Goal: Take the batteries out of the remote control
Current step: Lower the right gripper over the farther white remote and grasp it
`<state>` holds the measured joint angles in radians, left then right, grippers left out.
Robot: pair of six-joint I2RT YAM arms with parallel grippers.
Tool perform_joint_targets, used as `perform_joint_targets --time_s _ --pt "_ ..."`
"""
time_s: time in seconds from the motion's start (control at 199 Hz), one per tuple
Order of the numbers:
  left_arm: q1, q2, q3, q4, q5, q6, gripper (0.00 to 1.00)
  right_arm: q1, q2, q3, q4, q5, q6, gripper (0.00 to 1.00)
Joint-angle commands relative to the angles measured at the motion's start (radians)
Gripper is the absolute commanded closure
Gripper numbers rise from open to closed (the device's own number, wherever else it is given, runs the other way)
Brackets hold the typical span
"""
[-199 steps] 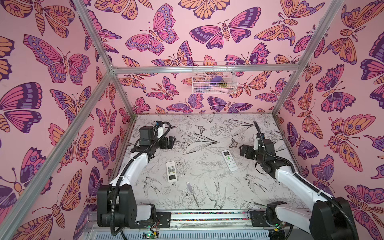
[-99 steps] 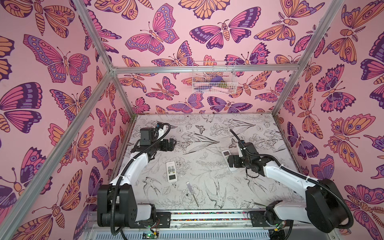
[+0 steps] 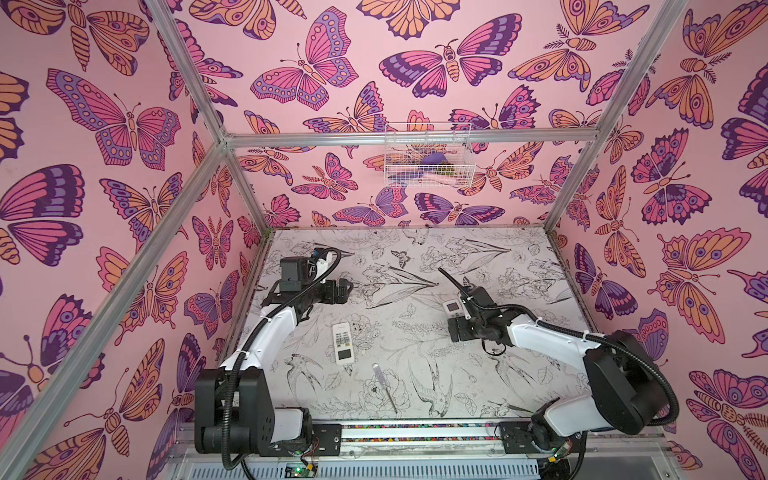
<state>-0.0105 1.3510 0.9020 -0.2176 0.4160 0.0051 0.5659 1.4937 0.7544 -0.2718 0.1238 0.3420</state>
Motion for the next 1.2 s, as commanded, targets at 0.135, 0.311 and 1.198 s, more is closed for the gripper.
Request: perform_joint_targets --time_s 0.135,0.311,1.198 --pt "0.011 -0.005 -0.022 -0.001 0.018 -0.001 0.01 0.025 0.058 0.032 -0.028 0.052 -0.012 0.10" --pt "0.014 -0.006 -0.029 0.006 0.017 0.008 0.01 0.025 0.108 0.019 0.002 0.034 -0.006 0.18" --pt "0.023 0.003 0.078 -0.089 0.045 0.140 0.01 0.023 0.123 0.056 0.002 0.004 -0.090 0.48"
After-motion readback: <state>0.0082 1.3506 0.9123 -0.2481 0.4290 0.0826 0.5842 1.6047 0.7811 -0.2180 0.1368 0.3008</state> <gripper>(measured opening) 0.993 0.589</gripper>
